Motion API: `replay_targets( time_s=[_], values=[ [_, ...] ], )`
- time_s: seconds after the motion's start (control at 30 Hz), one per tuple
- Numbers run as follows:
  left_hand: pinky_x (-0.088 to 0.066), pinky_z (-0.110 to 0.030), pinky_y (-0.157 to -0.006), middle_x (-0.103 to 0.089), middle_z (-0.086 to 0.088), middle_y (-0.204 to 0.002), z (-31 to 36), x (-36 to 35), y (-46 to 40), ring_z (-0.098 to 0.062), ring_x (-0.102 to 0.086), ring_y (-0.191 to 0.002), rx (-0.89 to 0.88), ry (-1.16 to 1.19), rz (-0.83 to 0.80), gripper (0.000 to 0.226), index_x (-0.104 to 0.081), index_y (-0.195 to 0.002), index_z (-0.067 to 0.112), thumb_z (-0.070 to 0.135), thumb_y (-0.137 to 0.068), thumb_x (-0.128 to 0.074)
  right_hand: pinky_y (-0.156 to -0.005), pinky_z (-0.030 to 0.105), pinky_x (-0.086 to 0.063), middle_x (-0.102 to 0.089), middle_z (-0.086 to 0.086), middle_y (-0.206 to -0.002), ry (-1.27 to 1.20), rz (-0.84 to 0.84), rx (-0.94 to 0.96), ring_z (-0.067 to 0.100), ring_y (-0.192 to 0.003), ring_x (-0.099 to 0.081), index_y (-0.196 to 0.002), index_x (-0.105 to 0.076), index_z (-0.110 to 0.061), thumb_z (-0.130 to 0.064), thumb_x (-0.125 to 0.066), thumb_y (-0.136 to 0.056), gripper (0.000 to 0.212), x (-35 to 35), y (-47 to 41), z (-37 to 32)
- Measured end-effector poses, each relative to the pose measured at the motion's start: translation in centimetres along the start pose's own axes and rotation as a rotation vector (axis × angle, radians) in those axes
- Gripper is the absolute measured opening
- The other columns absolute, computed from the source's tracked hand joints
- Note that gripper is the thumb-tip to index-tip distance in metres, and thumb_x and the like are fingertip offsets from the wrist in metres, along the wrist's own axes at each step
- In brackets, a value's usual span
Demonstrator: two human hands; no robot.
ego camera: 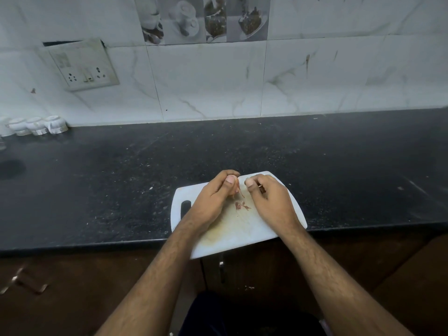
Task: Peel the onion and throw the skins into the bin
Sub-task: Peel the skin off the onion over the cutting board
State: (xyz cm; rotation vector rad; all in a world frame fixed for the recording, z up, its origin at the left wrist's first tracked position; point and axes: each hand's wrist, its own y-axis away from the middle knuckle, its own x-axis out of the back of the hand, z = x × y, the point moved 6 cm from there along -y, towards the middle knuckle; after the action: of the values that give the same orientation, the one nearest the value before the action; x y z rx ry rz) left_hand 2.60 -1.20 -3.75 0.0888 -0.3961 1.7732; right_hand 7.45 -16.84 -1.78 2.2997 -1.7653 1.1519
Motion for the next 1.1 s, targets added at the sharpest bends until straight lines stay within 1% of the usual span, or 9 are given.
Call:
replay_targets(
  time_s=[0.07,0.2,0.37,0.6,0.8,0.9,0.97,1.03,1.1],
  values=[
    [-0.052,-0.020,-0.093,-0.073,0.009,-0.101,0.2,-0.1,0.2,-0.002,-0.070,-0.094,0.002,-0.028,-0.013,0.033,-0.064,-0.133,0.026,0.041,-0.112,-0.043,-0.069,0.008,-0.045,-0.067,-0.009,-0.093,-0.082,-0.048,0.007,0.004,-0.082,-0.063,-0.095,-0.071,-0.021,-0.037,-0.065,-0.097,0.018,-0.1,0.0,-0.3],
    [-0.055,-0.041,-0.102,-0.076,0.003,-0.105,0.1,-0.2,0.1,-0.016,-0.072,-0.099,0.013,-0.053,-0.027,0.036,-0.064,-0.130,0.026,0.047,-0.108,-0.045,-0.069,0.009,-0.048,-0.068,-0.010,-0.091,-0.138,-0.026,-0.014,0.002,-0.080,-0.063,-0.092,-0.071,-0.019,-0.026,-0.078,-0.090,0.010,-0.1,0.2,-0.2],
    [-0.057,-0.046,-0.090,-0.069,0.009,-0.086,0.1,-0.5,0.2,-0.018,-0.067,-0.082,0.005,0.001,-0.043,0.034,-0.059,-0.113,0.016,0.048,-0.104,-0.049,-0.066,0.013,-0.047,-0.068,-0.008,-0.085,-0.093,-0.027,0.009,0.008,-0.077,-0.061,-0.085,-0.069,-0.019,-0.025,-0.073,-0.094,0.011,-0.2,0.2,-0.2],
    [-0.053,-0.052,-0.092,-0.064,0.003,-0.089,0.4,-0.8,0.2,-0.020,-0.060,-0.085,-0.027,-0.006,-0.084,0.033,-0.060,-0.109,0.014,0.044,-0.107,-0.045,-0.064,0.008,-0.040,-0.064,-0.008,-0.088,0.015,-0.104,0.026,0.001,-0.072,-0.054,-0.091,-0.066,-0.016,-0.022,-0.058,-0.103,0.016,-0.7,-0.1,0.2],
    [-0.052,-0.024,-0.086,-0.067,0.006,-0.089,0.4,-0.5,0.3,-0.008,-0.064,-0.083,0.016,-0.009,-0.066,0.029,-0.061,-0.115,0.006,0.025,-0.114,-0.041,-0.068,0.011,-0.041,-0.063,-0.006,-0.096,0.065,-0.087,-0.007,0.003,-0.084,-0.057,-0.094,-0.061,-0.016,-0.024,-0.048,-0.106,0.019,-0.7,-0.2,0.5],
    [-0.051,-0.017,-0.082,-0.069,0.001,-0.092,0.2,-0.4,0.2,-0.002,-0.065,-0.081,0.052,0.013,-0.066,0.028,-0.062,-0.122,0.007,0.022,-0.115,-0.039,-0.067,0.010,-0.040,-0.062,-0.006,-0.096,0.088,-0.064,-0.016,0.003,-0.084,-0.055,-0.095,-0.061,-0.016,-0.024,-0.047,-0.106,0.019,-0.7,-0.3,0.6],
    [-0.051,-0.023,-0.091,-0.073,0.002,-0.098,0.1,-0.3,0.2,-0.004,-0.067,-0.090,0.066,0.013,-0.070,0.030,-0.067,-0.122,0.018,0.031,-0.113,-0.041,-0.067,0.015,-0.037,-0.062,-0.004,-0.096,0.104,-0.034,-0.034,0.009,-0.086,-0.056,-0.094,-0.060,-0.014,-0.024,-0.046,-0.106,0.021,-0.6,-0.4,0.8],
    [-0.051,-0.039,-0.102,-0.076,-0.004,-0.105,-0.4,0.1,0.0,-0.016,-0.068,-0.098,0.088,0.058,-0.071,0.032,-0.070,-0.121,0.027,0.041,-0.108,-0.044,-0.067,0.024,-0.034,-0.058,-0.003,-0.091,0.110,0.007,-0.071,0.014,-0.085,-0.055,-0.088,-0.055,-0.014,-0.024,-0.045,-0.107,0.023,-0.4,-0.5,1.1],
    [-0.050,-0.046,-0.106,-0.076,-0.007,-0.111,-0.7,0.6,0.0,-0.023,-0.069,-0.104,0.095,0.091,-0.053,0.035,-0.073,-0.121,0.030,0.045,-0.105,-0.046,-0.063,0.024,-0.033,-0.054,-0.007,-0.084,0.092,0.030,-0.104,0.013,-0.082,-0.053,-0.086,-0.052,-0.015,-0.024,-0.046,-0.107,0.024,-0.1,-0.5,1.5]
  ],
)
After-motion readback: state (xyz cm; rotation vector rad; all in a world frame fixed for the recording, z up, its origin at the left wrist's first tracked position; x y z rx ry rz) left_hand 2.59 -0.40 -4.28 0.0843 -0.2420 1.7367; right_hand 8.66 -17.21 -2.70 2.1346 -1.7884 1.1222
